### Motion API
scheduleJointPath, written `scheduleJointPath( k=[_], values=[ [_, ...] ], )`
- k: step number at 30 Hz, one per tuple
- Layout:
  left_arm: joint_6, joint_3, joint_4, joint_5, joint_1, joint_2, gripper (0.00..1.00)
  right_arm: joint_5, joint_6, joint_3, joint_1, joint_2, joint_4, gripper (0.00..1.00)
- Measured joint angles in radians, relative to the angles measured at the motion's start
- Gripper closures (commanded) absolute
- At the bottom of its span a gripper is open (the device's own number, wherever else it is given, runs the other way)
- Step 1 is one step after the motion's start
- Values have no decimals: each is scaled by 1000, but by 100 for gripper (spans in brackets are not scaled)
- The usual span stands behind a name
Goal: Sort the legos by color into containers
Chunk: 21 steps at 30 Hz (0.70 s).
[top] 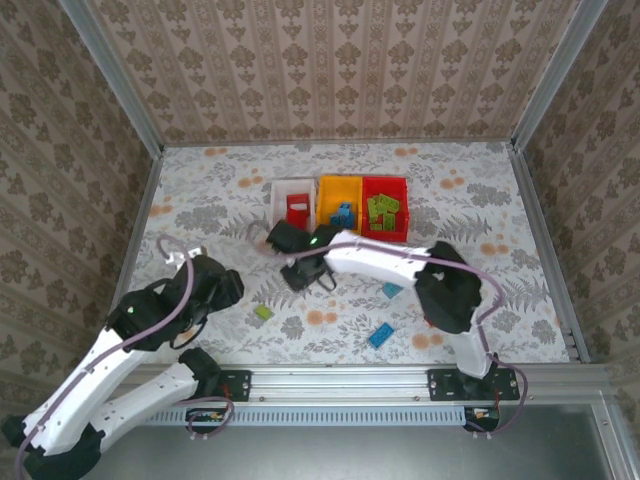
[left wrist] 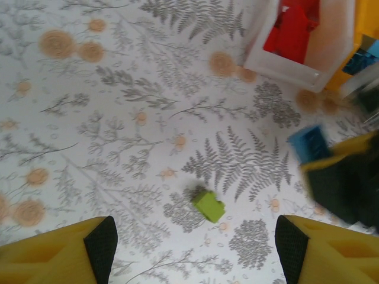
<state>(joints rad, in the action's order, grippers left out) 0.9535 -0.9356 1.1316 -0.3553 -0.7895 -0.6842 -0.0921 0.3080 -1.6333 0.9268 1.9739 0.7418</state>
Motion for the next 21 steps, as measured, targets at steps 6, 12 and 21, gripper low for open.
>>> scheduleJointPath(
  k=[6, 12, 21],
  values=[
    [-95, -10, -136, 59, 0, -128, 26, -63, 49, -115, -213, -17, 13, 70],
    [-185, -58, -240, 118, 2, -233, 25, -77, 91, -380, -306, 210, 63, 70],
    [-241, -76, -311, 171, 6, -272, 25, -62, 143, -593, -356, 418, 174, 58]
  ],
)
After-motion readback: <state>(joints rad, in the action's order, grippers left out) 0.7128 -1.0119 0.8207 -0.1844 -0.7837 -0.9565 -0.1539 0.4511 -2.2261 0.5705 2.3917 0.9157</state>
